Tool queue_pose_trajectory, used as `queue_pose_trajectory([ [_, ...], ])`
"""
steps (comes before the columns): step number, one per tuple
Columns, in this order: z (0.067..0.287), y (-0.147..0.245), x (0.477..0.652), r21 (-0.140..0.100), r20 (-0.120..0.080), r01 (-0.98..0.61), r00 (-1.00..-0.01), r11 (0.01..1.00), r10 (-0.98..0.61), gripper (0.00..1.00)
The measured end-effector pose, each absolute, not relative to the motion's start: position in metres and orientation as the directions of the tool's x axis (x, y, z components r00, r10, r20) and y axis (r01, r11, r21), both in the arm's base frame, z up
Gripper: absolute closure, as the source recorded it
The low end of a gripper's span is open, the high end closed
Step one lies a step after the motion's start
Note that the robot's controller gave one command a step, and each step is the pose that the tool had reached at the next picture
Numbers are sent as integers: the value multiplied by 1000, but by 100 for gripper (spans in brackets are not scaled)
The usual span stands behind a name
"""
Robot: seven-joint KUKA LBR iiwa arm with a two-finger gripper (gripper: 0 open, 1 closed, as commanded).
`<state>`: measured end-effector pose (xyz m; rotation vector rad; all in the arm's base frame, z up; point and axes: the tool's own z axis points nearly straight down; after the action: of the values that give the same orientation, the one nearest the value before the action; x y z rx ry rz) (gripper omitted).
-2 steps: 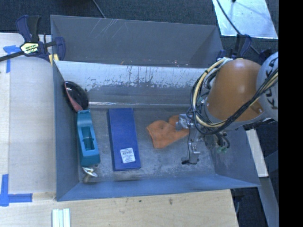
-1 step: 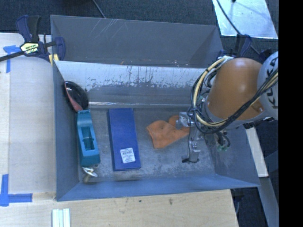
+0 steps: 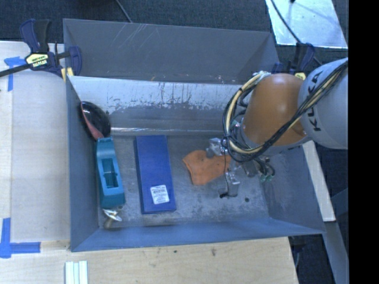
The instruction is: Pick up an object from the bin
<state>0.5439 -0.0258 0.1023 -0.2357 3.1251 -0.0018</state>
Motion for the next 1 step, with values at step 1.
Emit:
queue_pose_trajectory([
  [1,68,-30,558,-1,-4,-205,-979,979,-205,0],
])
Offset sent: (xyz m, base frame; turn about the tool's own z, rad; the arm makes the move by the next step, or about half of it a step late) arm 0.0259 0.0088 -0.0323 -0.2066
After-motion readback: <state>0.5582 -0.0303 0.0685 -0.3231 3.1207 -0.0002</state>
